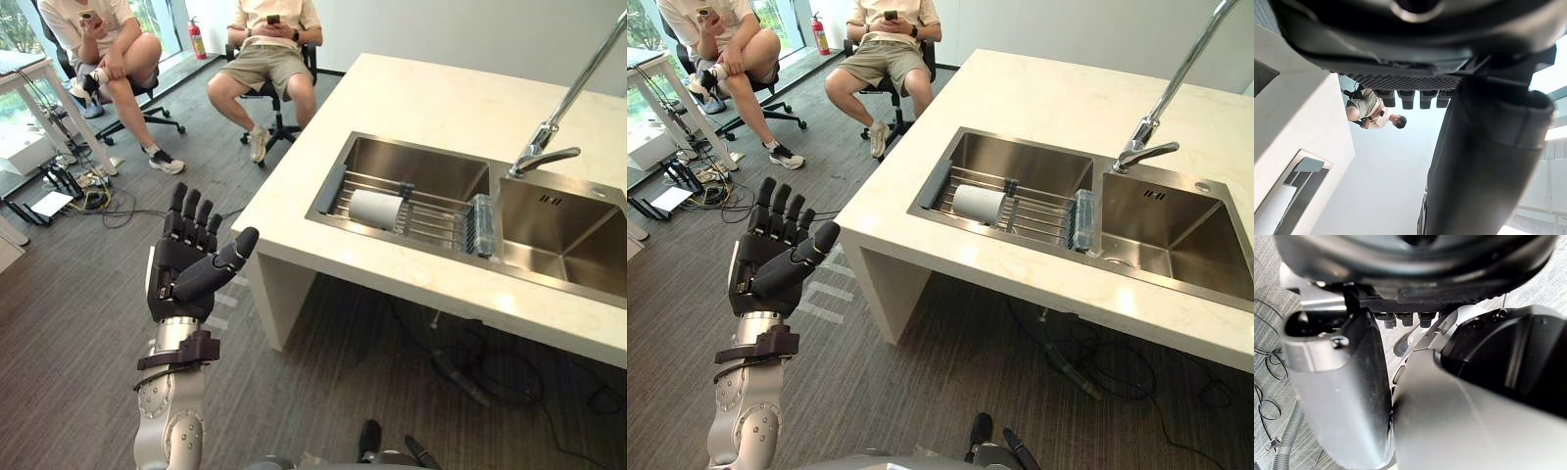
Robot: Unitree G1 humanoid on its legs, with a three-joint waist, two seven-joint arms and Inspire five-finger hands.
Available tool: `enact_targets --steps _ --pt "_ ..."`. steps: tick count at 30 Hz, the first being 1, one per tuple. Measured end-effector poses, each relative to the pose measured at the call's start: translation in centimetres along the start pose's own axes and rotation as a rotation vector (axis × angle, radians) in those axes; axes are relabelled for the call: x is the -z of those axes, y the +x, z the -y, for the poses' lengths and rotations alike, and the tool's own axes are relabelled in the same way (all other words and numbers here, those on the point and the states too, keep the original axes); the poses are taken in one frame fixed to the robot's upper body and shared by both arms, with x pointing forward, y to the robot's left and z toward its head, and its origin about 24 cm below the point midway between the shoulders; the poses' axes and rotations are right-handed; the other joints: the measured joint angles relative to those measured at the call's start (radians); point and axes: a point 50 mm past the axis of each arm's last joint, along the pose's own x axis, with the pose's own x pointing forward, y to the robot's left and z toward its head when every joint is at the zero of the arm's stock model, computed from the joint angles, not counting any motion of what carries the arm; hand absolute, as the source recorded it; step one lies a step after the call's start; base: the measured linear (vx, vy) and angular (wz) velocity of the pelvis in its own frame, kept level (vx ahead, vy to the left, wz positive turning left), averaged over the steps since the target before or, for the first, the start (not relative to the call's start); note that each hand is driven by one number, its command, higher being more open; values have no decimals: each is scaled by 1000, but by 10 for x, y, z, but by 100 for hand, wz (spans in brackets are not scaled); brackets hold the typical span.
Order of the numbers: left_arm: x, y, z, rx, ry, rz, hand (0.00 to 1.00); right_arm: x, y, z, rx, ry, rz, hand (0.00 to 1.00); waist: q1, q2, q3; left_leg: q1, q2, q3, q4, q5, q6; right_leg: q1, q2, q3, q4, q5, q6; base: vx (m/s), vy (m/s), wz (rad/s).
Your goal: Walk over to the sink, pick up the cup, carry it to the dishwasher, place the cup inside the dishwasher, then close the dishwasher door
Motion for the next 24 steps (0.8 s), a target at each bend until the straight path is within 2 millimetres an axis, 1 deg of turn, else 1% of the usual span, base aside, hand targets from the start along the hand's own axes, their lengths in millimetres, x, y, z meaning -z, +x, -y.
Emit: enact_targets --steps 2,4,5,6,7,8,9,10,12,14,15,16,17,18,19,20,21,22,23,24 --pt "3 1 3 10 -11 -8 100 0 0 0 0 0 1 100 -1 0 0 7 0 11 -3 0 0 0 1 10 2 2 -2 0 2 -14" --pt "10 7 12 36 -38 -30 100 1 0 0 -1 1 6 100 -7 0 0 20 0 23 -6 -1 1 6 0 19 10 2 -2 -6 16 -15" --pt "19 15 20 65 -63 -59 100 2 0 1 -3 3 18 100 -20 0 0 33 -1 30 -6 -4 2 16 -3 20 18 2 -1 -21 22 -5" --pt "24 19 24 80 -71 -75 100 2 -1 1 -5 2 27 100 -30 0 -1 37 0 39 -6 -9 1 18 -5 21 23 0 1 -54 22 1" --pt "33 28 34 121 -82 -112 100 2 -1 0 -9 4 45 100 -51 0 -1 43 18 104 -6 -27 7 21 -11 18 35 -4 4 -90 -6 18" --pt "40 37 44 163 -81 -148 100 4 -2 2 -7 6 62 100 -82 1 -1 55 47 212 -10 -31 1 24 -24 1 53 -18 5 -88 -22 24" --pt "44 40 50 184 -80 -164 100 4 -2 3 -3 6 70 100 -98 2 -1 67 56 254 -18 -31 0 24 -26 -3 65 -29 10 -50 -42 23" --pt "48 46 60 223 -77 -185 100 5 -3 7 6 8 87 100 -124 5 -3 94 64 307 -43 -31 -6 23 -36 -4 88 -48 13 11 -13 6" --pt "51 56 76 283 -34 -188 100 8 -7 16 33 32 115 100 -150 15 -11 137 71 351 -81 -28 -22 16 -45 -7 140 -78 5 49 24 -14" --pt "45 67 88 334 -3 -156 100 10 -10 24 59 45 127 100 -167 21 -17 147 77 367 -90 -26 -37 -15 -49 -15 203 -120 8 82 35 -24" --pt "43 69 91 344 -3 -145 100 11 -11 27 68 46 128 100 -167 21 -17 148 80 371 -90 -26 -48 -29 -51 -22 227 -137 9 127 2 -23" --pt "39 73 93 355 -1 -127 100 12 -12 30 81 44 130 100 -166 24 -19 151 88 389 -88 -36 -68 -60 -53 -49 289 -181 10 164 -50 -35" --pt "37 74 92 346 1 -120 100 11 -13 33 88 35 131 100 -164 38 -24 158 100 417 -80 -39 -92 -79 -51 -81 336 -217 9 273 -79 -68" --pt "36 75 83 314 33 -120 100 9 -13 32 87 25 132 100 -156 29 -28 113 128 462 90 -70 -150 -81 -56 -104 383 -275 -13 256 -93 -65" --pt "36 74 80 298 45 -124 100 6 -13 33 87 19 139 100 -158 30 -28 75 146 473 197 -75 -161 -76 -61 -105 392 -289 -11 281 -139 -49" --pt "36 74 78 280 48 -124 100 0 -14 34 85 5 157 100 -161 35 -26 6 174 459 377 -60 -172 -60 -61 -107 389 -309 -17 250 -161 -15" --pt "36 73 78 272 43 -122 100 -12 -17 36 84 -17 182 100 -159 61 -10 -92 205 394 600 32 -174 -23 -54 -97 379 -325 -28 265 -140 -19" --pt "36 71 77 264 41 -127 100 -19 -18 37 83 -36 193 100 -153 62 4 -129 210 363 685 69 -181 0 -54 -83 367 -326 -32 301 -38 -47" --pt "38 69 74 253 44 -142 100 -29 -19 36 78 -71 212 100 -137 81 6 -162 213 348 725 21 -182 40 -53 -62 348 -328 -35 336 4 -61" --pt "40 67 71 245 49 -156 100 -38 -19 31 61 -96 230 100 -136 84 5 -181 213 362 684 -15 -164 84 -56 -55 312 -328 -35 416 6 -52"
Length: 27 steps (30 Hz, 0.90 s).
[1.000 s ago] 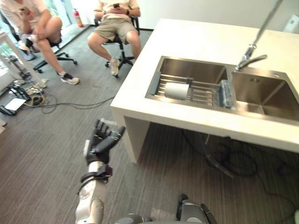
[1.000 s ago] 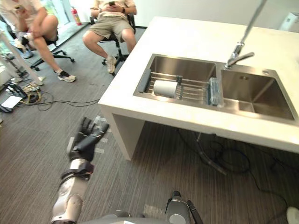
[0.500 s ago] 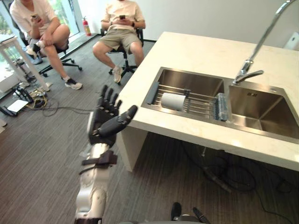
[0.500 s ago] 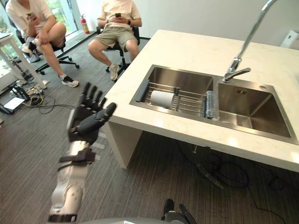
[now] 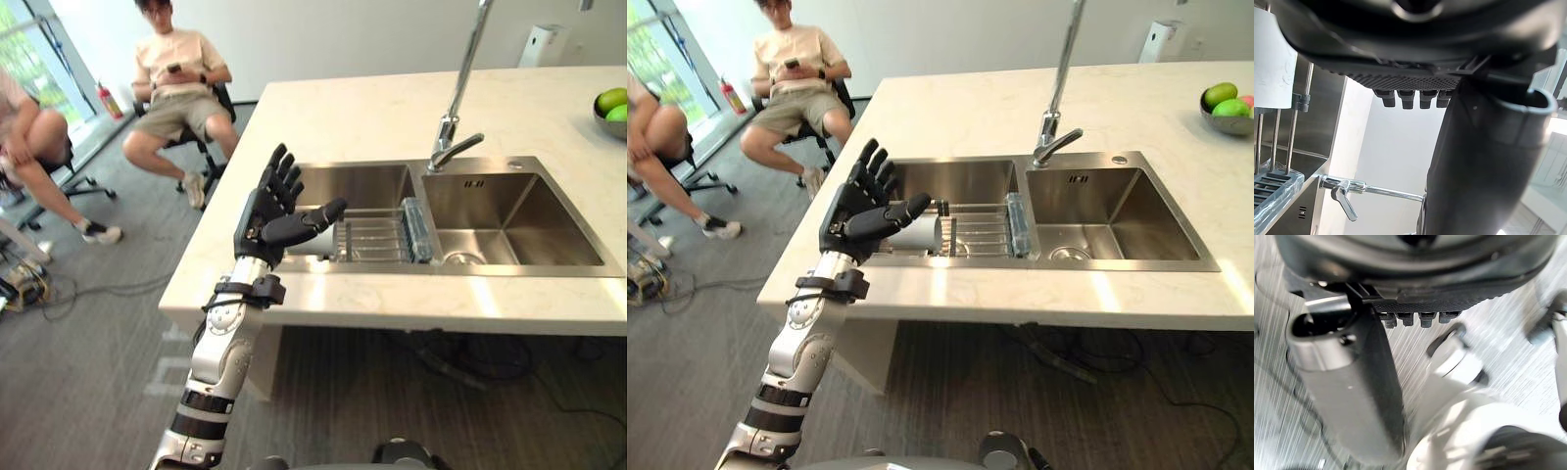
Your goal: Walk over to the sink, pick up the cup, carry it to the dishwasher, place the cup inside the dishwasher, then close the dishwasher door
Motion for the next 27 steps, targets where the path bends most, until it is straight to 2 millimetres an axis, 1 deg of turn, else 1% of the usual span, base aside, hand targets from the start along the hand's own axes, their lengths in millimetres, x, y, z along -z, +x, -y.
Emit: enact_targets --steps 1,2,3,4,5,6,7,8,9,11,13,15,18,19,22,23,24,27 --pt "0 -1 0 1 2 -4 100 -4 2 -5 -18 -4 13 100 0 -3 2 -9 -3 6 -33 -9 13 26 -3 2 -22 1 1 397 -11 -26" --pt "-1 -2 1 5 0 -1 100 -8 4 -14 -57 -17 35 100 1 -7 4 -24 -13 7 -122 -13 26 69 -6 2 -56 2 4 357 26 -17" --pt "-5 -5 3 9 -2 16 100 -12 6 -23 -89 -27 49 100 4 -6 3 -27 -25 8 -249 -5 34 92 -6 4 -76 3 6 263 51 -20" --pt "-8 -7 4 14 -3 29 100 -14 7 -27 -102 -30 55 100 7 -3 2 -24 -34 7 -330 30 55 98 -5 7 -81 1 17 242 98 -19" --pt "-14 -7 7 27 -4 56 100 -16 8 -31 -116 -33 54 100 15 13 -9 -26 -43 -1 -485 217 81 104 8 9 -88 -11 43 193 103 -10" --pt "-16 -7 8 29 -3 63 100 -17 9 -32 -115 -29 54 100 17 15 -14 -17 -44 2 -510 203 90 108 11 10 -91 -18 55 258 141 6" --pt "-17 -7 7 24 -1 67 100 -10 9 -32 -111 -7 33 100 24 14 -33 21 -65 -10 -592 205 90 112 2 3 -103 -18 60 222 152 18" --pt "-19 -7 5 5 0 72 100 -3 9 -33 -103 11 6 100 28 11 -34 51 -80 -15 -669 206 92 118 0 -4 -125 -16 71 197 146 23" --pt "-19 -7 3 -8 1 69 100 0 9 -32 -91 22 4 100 29 12 -35 64 -85 -17 -705 209 96 119 1 -7 -134 -14 75 131 128 18" --pt "-17 -12 -10 -77 10 47 100 4 9 -29 -62 34 -17 100 35 0 -33 108 -110 -20 -811 245 105 131 -5 -13 -161 -7 87 95 73 11" --pt "-15 -14 -15 -108 16 29 100 8 8 -26 -45 49 -26 100 42 -3 -32 129 -121 -25 -858 264 107 137 -6 -21 -169 -5 89 55 16 11" --pt "-14 -14 -15 -103 17 15 100 8 9 -26 -43 56 -26 100 49 -5 -31 135 -125 -34 -886 278 109 138 -6 -31 -172 -5 90 16 -7 15" --pt "-9 -14 -14 -73 14 -20 100 9 9 -28 -49 53 -31 100 53 -12 -28 136 -127 -51 -907 293 108 138 -5 -46 -172 -5 90 -26 -13 15" --pt "-7 -15 -13 -49 47 -34 100 8 9 -28 -50 53 -34 100 54 -14 -28 136 -127 -54 -913 298 110 138 -4 -49 -172 -5 90 -40 -10 10" --pt "5 -19 -11 84 396 -120 100 6 10 -32 -65 19 -36 100 54 -21 -29 135 -127 -63 -921 306 111 138 0 -58 -173 -4 92 -39 -10 7" --pt "8 -21 -12 117 461 -146 100 5 10 -32 -68 9 -37 100 53 -22 -29 135 -127 -63 -921 307 111 137 0 -58 -174 -3 92 -61 -2 1" --pt "17 -24 -11 207 596 -211 100 4 10 -34 -78 -19 -42 100 52 -23 -29 134 -126 -63 -923 308 111 136 2 -59 -182 0 96 -63 3 -3" --pt "27 -29 -11 301 746 -278 100 0 11 -37 -90 -64 -45 100 48 -20 -31 127 -123 -59 -927 309 112 136 8 -56 -205 11 102 -38 6 -5"
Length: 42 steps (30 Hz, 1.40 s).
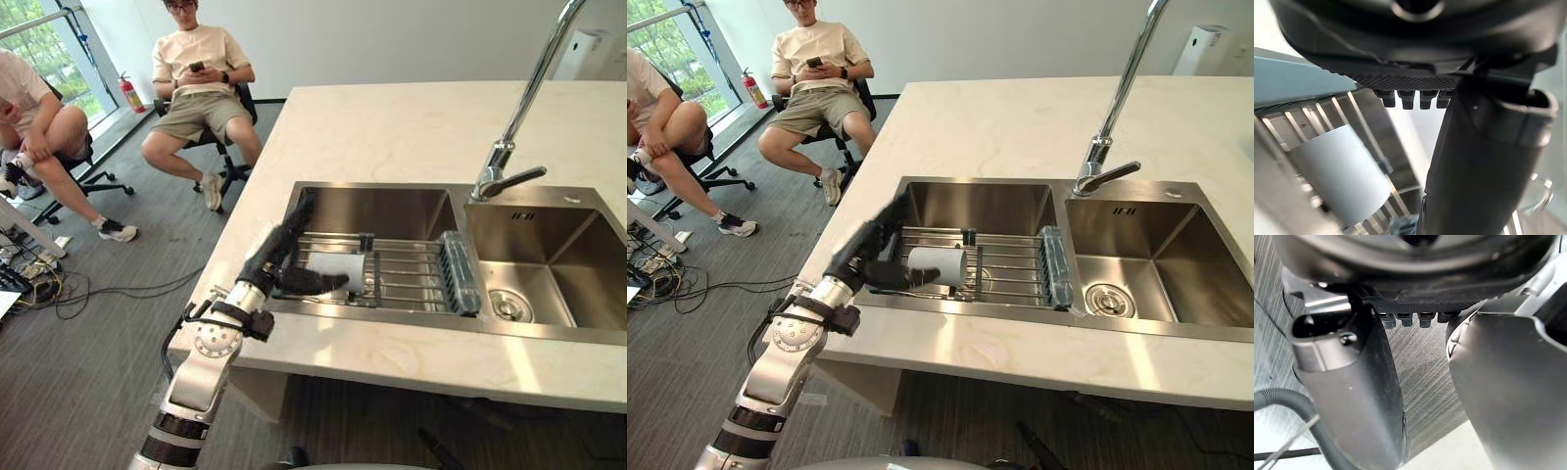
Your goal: Walk over to the sink, pick up the cup, carry it to the dishwasher, place the cup inside the dishwasher, then close the dishwasher door
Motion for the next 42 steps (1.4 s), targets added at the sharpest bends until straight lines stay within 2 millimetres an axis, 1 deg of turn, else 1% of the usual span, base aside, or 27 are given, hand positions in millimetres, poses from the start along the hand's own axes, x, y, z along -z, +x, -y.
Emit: enact_targets --steps 3,5,7,10,13,15,18,25,28,30,31,33,35,38,42 --pt "1 -6 -11 9 157 8 100 0 1 -2 -9 -24 -10 100 -8 -5 -2 -8 2 9 0 0 0 0 8 9 -31 19 -1 -2 7 -9" --pt "1 -8 -17 8 227 12 100 1 1 -2 -9 -17 -11 100 -10 -5 -2 -11 2 12 0 0 0 0 10 15 -43 27 0 25 6 -5" --pt "4 -10 -23 -27 316 0 100 1 0 -1 -7 -13 -14 100 -14 -5 -3 -12 2 20 1 -1 0 3 13 21 -57 38 0 32 8 -10" --pt "10 -12 -30 -89 369 -24 100 1 1 -2 -8 8 -15 100 -18 -6 -2 -12 2 32 3 -1 0 6 18 29 -76 52 0 9 8 -12" --pt "12 -13 -33 -151 390 -11 100 4 0 -1 -2 54 -11 100 -20 -7 -2 -11 5 40 2 -1 0 6 22 37 -85 61 -2 -33 7 -9" --pt "9 -13 -34 -195 416 19 100 7 -1 2 7 91 -8 100 -19 -8 -1 -6 8 50 -1 -1 0 6 24 47 -89 67 -4 -54 6 -14" --pt "6 -13 -33 -223 439 50 100 9 -1 2 6 95 -5 100 -21 -10 0 0 12 59 -1 -2 0 6 24 57 -91 70 -4 -38 7 -11" --pt "4 -10 -27 -220 455 66 100 15 -2 1 0 144 10 100 -26 -21 2 4 13 70 -1 -4 0 3 25 72 -92 70 -3 -3 7 -6" --pt "4 -9 -22 -170 457 66 100 16 -2 2 1 149 8 100 -28 -24 0 6 13 78 -1 -8 -1 3 25 77 -98 72 -2 33 1 -7" --pt "4 -7 -17 -112 464 64 100 16 -2 1 1 151 9 100 -29 -24 0 6 13 80 -1 -9 -1 3 25 78 -100 73 -2 20 3 -2" --pt "4 -5 -12 -49 468 62 100 16 -2 1 0 154 9 100 -33 -24 0 6 11 83 -1 -11 0 3 25 80 -100 74 -1 40 8 -4" --pt "4 -3 -11 -30 466 57 100 16 -2 1 -1 155 9 100 -36 -24 0 7 9 86 -1 -11 0 3 25 83 -100 75 -1 27 10 -5" --pt "4 4 -13 -15 469 42 100 15 -1 1 -1 157 8 100 -41 -24 0 8 8 89 -1 -12 0 4 26 85 -101 77 -1 7 7 -4" --pt "6 6 -18 -17 474 22 100 15 -1 0 -1 158 8 100 -52 -24 0 10 8 95 -1 -12 1 3 26 92 -105 81 -1 -6 10 -7" --pt "9 7 -22 4 476 1 100 16 -2 2 7 161 4 100 -52 -24 0 14 7 105 -1 -14 2 3 25 103 -112 86 0 -10 16 -8"
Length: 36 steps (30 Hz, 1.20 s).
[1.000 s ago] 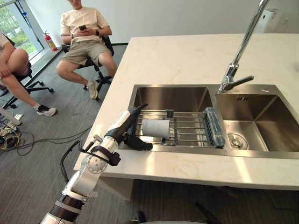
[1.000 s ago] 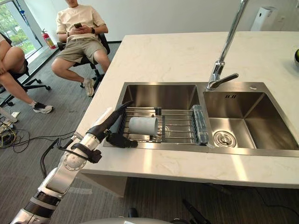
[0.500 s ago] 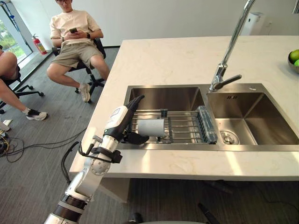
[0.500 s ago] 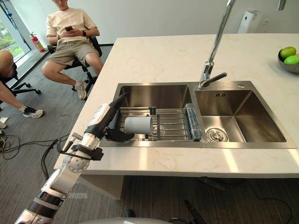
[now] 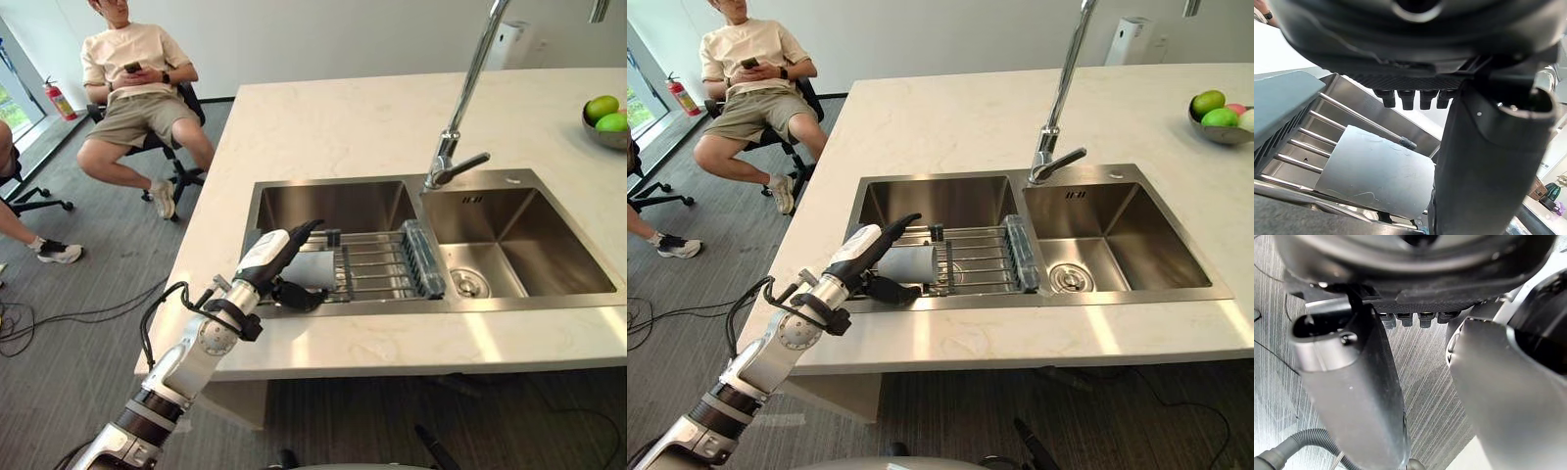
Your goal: Walk over to the sink, pick up the cup, carry it to the dishwasher, place the cup inside the dishwasher, then close the dishwasher door
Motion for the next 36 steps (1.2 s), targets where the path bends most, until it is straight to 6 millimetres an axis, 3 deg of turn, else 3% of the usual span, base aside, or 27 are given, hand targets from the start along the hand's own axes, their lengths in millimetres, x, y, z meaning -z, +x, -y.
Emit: enact_targets --steps 13,23,36 --pt "3 11 -9 117 15 -55 100 1 0 1 16 28 -4 100 -6 -1 -4 1 -2 5 0 -1 1 0 -1 5 -5 3 1 -1 2 -1" --pt "22 18 -15 149 -4 -164 100 2 0 2 28 30 -18 100 -26 0 -6 4 -1 13 0 -3 0 0 0 13 -10 7 0 5 2 -1" --pt "21 22 -19 226 59 -161 100 2 0 3 42 29 -25 100 -31 2 -8 4 -1 14 3 -5 -2 0 0 14 -12 8 -1 0 0 0"
